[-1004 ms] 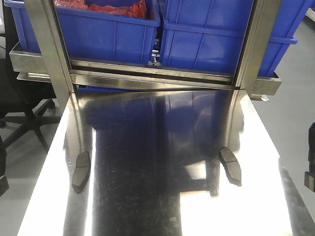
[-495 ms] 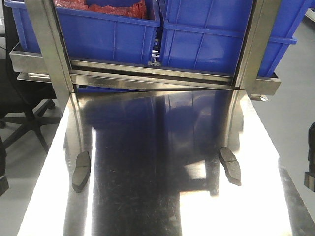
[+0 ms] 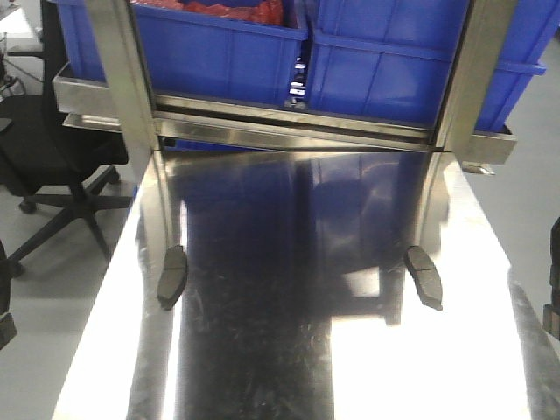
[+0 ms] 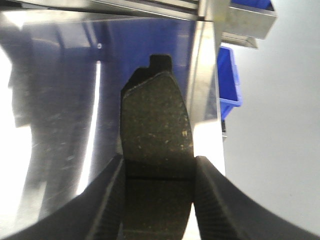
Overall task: Move and align brake pads A on conveyor
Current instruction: 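Turn the base away from the table holding both pads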
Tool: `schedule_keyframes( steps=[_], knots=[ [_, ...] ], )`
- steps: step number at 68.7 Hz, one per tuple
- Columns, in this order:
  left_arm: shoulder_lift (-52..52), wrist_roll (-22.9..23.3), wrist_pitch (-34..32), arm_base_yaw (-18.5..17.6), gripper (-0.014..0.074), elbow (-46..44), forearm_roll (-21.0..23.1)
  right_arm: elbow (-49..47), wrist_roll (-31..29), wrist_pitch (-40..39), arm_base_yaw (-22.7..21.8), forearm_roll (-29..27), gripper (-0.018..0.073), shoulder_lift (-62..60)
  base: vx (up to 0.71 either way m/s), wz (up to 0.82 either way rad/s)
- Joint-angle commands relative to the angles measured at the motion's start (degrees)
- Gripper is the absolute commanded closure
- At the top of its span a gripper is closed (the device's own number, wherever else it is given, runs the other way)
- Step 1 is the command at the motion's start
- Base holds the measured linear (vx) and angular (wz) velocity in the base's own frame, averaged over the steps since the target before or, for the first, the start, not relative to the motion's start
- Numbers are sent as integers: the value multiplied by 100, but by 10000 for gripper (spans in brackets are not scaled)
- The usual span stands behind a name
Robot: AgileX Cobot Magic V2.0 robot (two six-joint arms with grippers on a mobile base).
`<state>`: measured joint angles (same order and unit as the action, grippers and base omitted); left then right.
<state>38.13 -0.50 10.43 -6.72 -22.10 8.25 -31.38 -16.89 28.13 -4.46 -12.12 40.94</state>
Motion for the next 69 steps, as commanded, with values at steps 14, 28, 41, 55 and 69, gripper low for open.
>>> schedule_keyframes(
  steps=[14,28,41,55,69],
  knots=[
    [-18,6,-517,-38,493,-191,66,-172,-13,-433,-14,-73,565,-43,-10,31],
    [-18,6,-517,-38,493,-191,66,-172,-13,-433,-14,-73,565,-43,-8,37],
    [-18,6,-517,-38,493,-191,66,-172,-13,-428,-14,-73,565,-43,-7,40],
    [-18,6,-517,-38,493,-191,66,-172,-13,-394,-14,-73,565,-43,-6,53],
    [-18,6,-517,-38,493,-191,66,-172,-13,-351,-14,-73,565,-43,-4,68]
  ],
)
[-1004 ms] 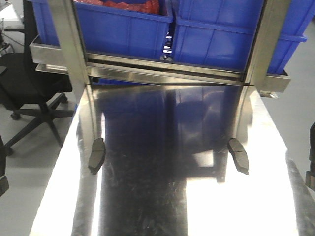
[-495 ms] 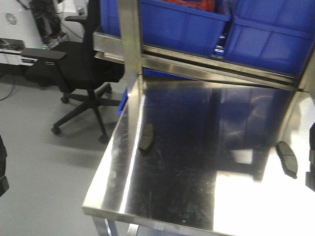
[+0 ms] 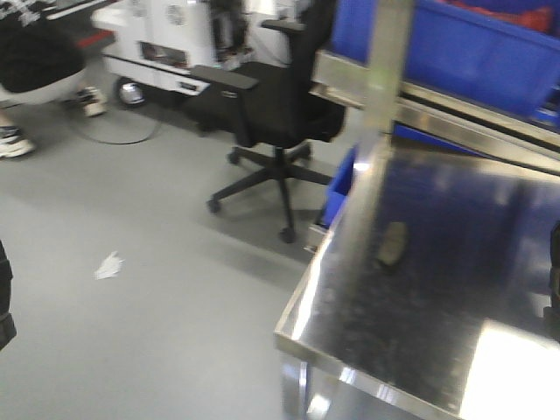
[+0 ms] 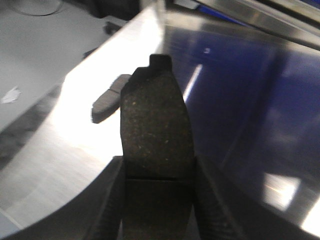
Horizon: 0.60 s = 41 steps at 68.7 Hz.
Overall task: Move and align brake pads A on conveyor
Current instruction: 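Turn the base away from the table holding both pads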
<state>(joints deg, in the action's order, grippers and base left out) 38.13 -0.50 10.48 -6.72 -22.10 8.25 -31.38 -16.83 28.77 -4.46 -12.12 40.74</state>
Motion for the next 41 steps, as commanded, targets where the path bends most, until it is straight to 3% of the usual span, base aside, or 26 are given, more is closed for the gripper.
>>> schedule_keyframes(
  steps=[1,41],
  knots=[
    [-18,6,-521,-38,493,-191,66,-172,-19,-415,-14,-73,565,-24,-3,73],
    [-23,6,-516,-38,493,-191,66,-172,-19,-386,-14,-73,565,-24,5,68]
  ],
)
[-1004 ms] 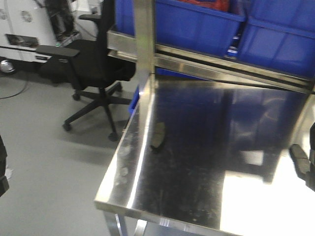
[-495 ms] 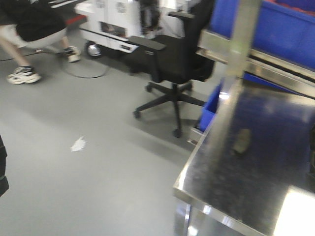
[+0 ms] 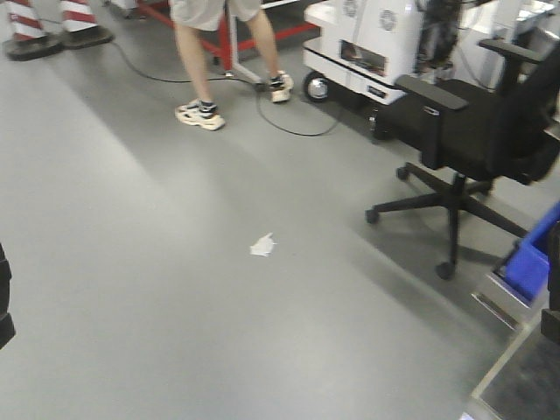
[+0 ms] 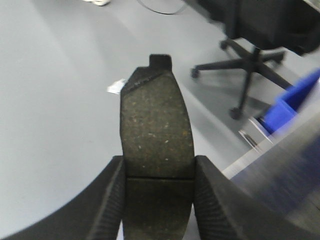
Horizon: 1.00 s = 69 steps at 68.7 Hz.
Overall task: Move and align brake pads A on conveyor
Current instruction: 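Turn the base away from the table holding both pads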
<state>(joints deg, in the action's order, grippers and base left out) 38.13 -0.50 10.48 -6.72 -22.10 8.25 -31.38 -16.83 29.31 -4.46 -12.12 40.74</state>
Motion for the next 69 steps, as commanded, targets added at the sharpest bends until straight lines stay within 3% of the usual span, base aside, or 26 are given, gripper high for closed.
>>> schedule_keyframes(
  steps=[1,69],
  knots=[
    [-23,6,-516,-38,493,-191,66,-172,-19,-440,-14,-73,565,-24,13,51],
    [-23,6,-475,-38,493,-191,66,-172,-19,-451,-14,-73,565,-24,18,60]
  ],
)
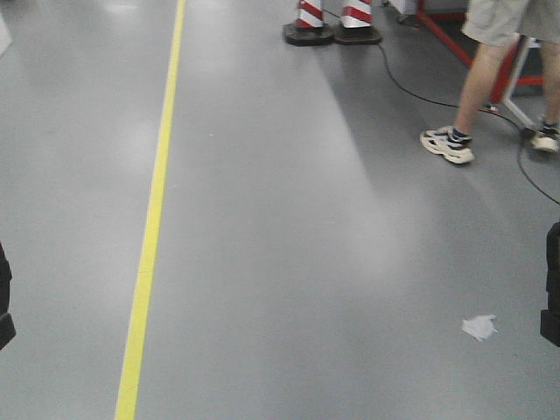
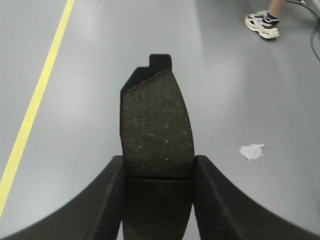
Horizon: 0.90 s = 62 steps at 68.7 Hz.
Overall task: Move and align brake pads A on conveyor
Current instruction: 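Turn the base away from the table holding both pads, then drive past the red-and-white cones toward the dark conveyor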
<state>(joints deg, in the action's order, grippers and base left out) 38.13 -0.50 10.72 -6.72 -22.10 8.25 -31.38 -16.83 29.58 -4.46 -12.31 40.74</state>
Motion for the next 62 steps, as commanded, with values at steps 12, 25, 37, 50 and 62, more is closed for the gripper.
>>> schedule_keyframes(
  steps=[12,25,37,50,62],
  knots=[
    [-23,6,-499,-38,493,-191,66,-172,-19,-467,-14,-54,565,-24,27,31],
    [-23,6,-499,-38,493,-191,66,-172,-19,-467,-14,-54,565,-24,34,20],
    [-23,6,-499,-38,493,-191,66,-172,-19,-461,-14,-54,565,-24,43,9],
    [-23,6,-499,-38,493,-191,66,-172,-19,-461,-14,-54,565,-24,51,2],
    [-17,6,-505,-38,493,-191,66,-172,-19,-461,-14,-54,565,-24,54,1]
  ],
)
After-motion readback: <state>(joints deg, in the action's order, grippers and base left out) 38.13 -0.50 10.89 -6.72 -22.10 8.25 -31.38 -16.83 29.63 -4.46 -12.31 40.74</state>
